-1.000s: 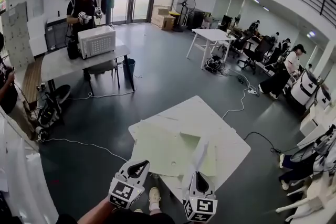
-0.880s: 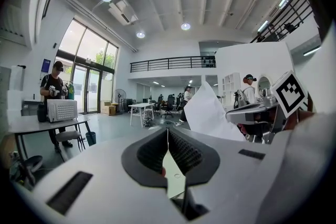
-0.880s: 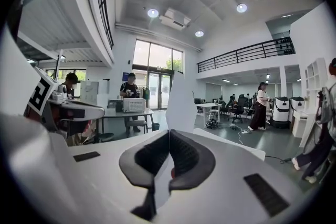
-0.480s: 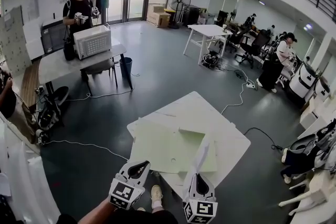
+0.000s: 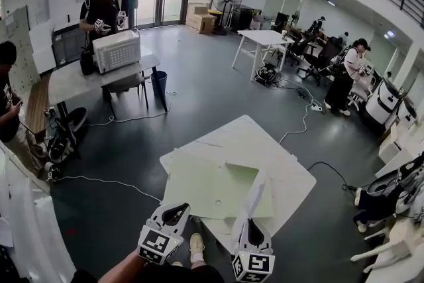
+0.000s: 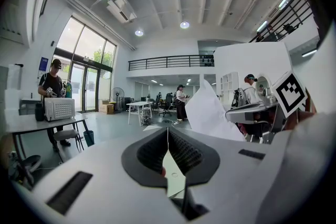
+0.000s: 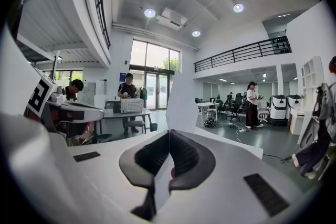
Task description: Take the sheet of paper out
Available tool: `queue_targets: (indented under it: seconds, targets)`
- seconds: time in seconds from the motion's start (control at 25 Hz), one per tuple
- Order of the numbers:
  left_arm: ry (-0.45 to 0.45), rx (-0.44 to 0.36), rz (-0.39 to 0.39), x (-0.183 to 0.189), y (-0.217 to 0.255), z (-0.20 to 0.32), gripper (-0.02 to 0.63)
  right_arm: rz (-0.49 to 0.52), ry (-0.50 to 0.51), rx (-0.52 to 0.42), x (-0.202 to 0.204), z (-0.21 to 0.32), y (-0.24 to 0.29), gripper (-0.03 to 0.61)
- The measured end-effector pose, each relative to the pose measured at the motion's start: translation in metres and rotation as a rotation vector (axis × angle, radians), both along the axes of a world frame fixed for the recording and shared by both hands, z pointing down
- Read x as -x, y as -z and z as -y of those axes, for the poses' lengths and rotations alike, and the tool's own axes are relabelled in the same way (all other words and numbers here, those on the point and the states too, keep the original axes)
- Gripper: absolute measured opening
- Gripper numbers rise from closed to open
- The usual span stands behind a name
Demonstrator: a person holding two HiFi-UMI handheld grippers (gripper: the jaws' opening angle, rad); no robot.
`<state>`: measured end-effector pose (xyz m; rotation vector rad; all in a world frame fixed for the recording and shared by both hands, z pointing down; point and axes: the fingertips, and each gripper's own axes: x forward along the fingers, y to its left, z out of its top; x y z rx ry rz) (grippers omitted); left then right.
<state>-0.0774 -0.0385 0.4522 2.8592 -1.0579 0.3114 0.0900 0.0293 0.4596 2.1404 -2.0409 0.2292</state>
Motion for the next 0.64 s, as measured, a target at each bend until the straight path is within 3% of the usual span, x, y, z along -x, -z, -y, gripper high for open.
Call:
queue_targets:
  seconds: [0.64]
  targets:
    - [-0.005,0.006,-0.004,0.0004,0.0046,0.0068,0.025,-0.001,0.000,0.000,0.0040,0.0084,0.0065,0.017]
